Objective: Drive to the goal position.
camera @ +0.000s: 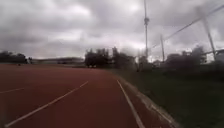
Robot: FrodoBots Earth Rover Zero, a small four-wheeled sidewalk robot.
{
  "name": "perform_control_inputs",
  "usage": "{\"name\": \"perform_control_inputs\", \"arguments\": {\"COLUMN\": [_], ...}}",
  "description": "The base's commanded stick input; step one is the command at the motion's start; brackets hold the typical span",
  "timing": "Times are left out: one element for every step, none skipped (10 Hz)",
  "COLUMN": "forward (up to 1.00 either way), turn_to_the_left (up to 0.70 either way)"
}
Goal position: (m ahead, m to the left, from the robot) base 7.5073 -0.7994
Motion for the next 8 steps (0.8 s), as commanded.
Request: {"name": "perform_control_inputs", "arguments": {"forward": [0.70,0.70,0.70,0.70,0.70,0.70,0.70,0.70], "turn_to_the_left": [-0.06,-0.24,0.00,0.00,0.00,0.00,0.00,0.00]}}
